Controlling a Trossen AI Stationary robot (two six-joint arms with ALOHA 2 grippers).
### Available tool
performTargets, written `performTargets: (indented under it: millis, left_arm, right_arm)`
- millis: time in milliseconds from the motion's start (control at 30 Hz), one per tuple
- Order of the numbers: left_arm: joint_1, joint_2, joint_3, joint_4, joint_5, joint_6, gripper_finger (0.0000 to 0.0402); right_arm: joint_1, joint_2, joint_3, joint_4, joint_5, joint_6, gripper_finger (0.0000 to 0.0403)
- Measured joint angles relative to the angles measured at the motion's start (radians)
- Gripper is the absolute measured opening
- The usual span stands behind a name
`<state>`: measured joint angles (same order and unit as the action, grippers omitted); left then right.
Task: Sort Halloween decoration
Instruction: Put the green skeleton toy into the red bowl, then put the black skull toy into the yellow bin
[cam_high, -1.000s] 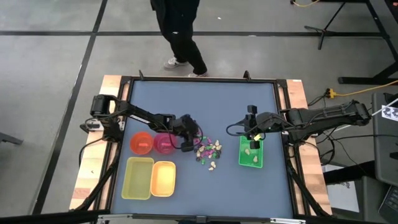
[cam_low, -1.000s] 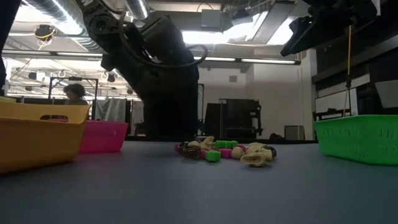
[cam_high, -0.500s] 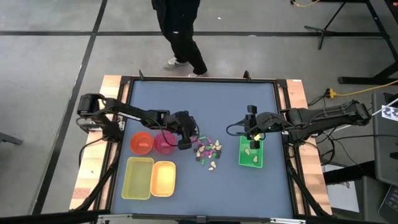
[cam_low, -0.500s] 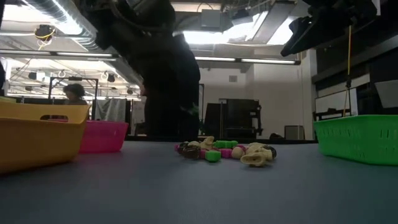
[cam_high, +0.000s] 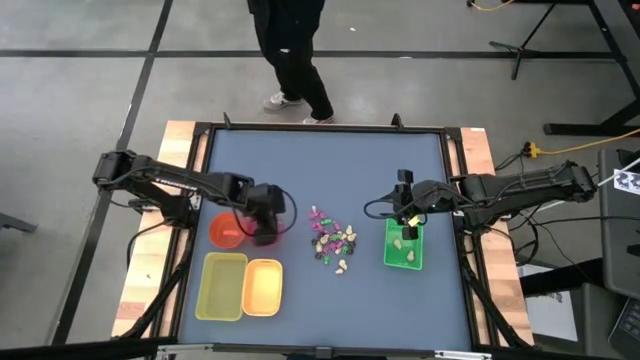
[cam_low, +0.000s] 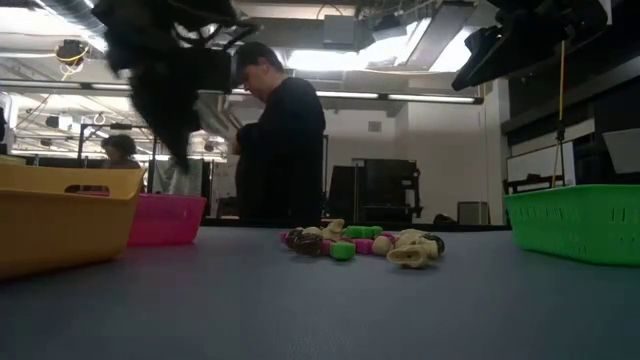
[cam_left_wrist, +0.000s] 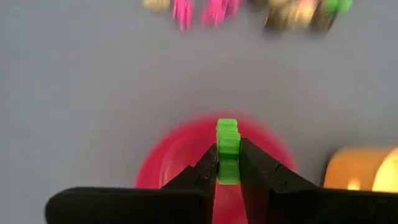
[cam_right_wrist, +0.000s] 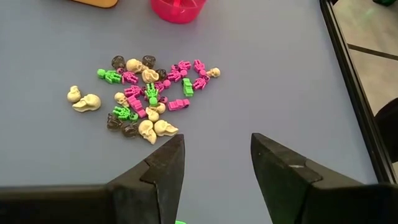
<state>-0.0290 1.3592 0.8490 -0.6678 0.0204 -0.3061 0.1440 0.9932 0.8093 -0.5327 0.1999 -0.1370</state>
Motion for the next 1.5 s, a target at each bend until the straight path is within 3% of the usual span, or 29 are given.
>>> performTargets:
  millis: [167,533,1033,1500]
  left_arm:
    - [-0.024,-0.001,-0.001,-0.106,-0.005,-0.034,0.0035]
    - [-0.033,-0.001,-0.001,-0.106,-0.009,-0.036,0.0059]
    - [-0.033,-0.001,-0.001,-0.104,-0.061,-0.086,0.0120]
    - [-0.033,0.000,-0.001,0.066,-0.061,-0.085,0.0176]
  right_arm:
    - [0.000,0.000,0.000,0.001,0.000,0.000,0.0184]
    - [0.000,0.000,0.000,0.000,-0.001,0.000,0.0184]
    - [0.000,0.000,0.000,0.000,-0.001,0.000,0.0184]
    - [0.000,0.000,0.000,0.000,-0.002,0.000,0.0184]
